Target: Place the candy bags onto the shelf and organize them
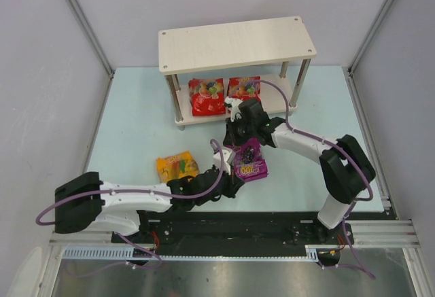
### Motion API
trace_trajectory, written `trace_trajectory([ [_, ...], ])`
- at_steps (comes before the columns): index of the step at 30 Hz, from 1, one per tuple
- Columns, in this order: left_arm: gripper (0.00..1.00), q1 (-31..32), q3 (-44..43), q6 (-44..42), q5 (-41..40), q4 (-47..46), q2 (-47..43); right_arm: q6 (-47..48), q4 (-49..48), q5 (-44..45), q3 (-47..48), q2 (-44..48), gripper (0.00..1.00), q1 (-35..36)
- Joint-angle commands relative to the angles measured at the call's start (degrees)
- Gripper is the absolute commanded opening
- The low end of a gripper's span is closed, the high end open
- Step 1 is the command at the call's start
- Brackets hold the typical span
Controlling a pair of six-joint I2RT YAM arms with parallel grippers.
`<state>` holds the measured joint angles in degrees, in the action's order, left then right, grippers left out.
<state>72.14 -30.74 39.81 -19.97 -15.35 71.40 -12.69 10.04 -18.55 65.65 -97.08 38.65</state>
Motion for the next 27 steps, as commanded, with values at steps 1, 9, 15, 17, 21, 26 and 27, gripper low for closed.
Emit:
trace_trajectory([
  [1,0.0,0.81,-3.01,-0.97,3.26,-9.42,6.71,2.49,0.59,-3.43,4.05,-4.68,0.0,0.9],
  [9,0.0,0.64,-9.42,0.61,4.68,-10.23,18.68,0.12,5.24,3.51,5.1,-9.09,0.0,-2.34],
  [15,0.0,-3.58,-8.03,8.78,6.16,-9.15,23.52,-0.67,8.5,8.25,5.02,-8.66,0.0,-4.11],
  [17,0.0,-5.07,-5.65,10.63,7.22,-10.39,23.18,-0.41,10.34,10.27,5.02,-8.22,0.0,-4.11],
  [21,0.0,-6.57,-3.8,11.69,5.82,-7.77,21.51,-0.41,12.89,13.18,3.7,-6.2,0.0,-4.2],
  [26,0.0,-9.12,-2.22,12.66,4.76,-5.13,19.05,-1.11,14.48,15.99,-0.33,-2.77,0.0,-4.2],
  [27,0.0,-9.47,-2.04,12.66,4.67,-4.95,18.87,-1.2,15.0,16.34,-0.95,-2.16,0.0,-4.2],
])
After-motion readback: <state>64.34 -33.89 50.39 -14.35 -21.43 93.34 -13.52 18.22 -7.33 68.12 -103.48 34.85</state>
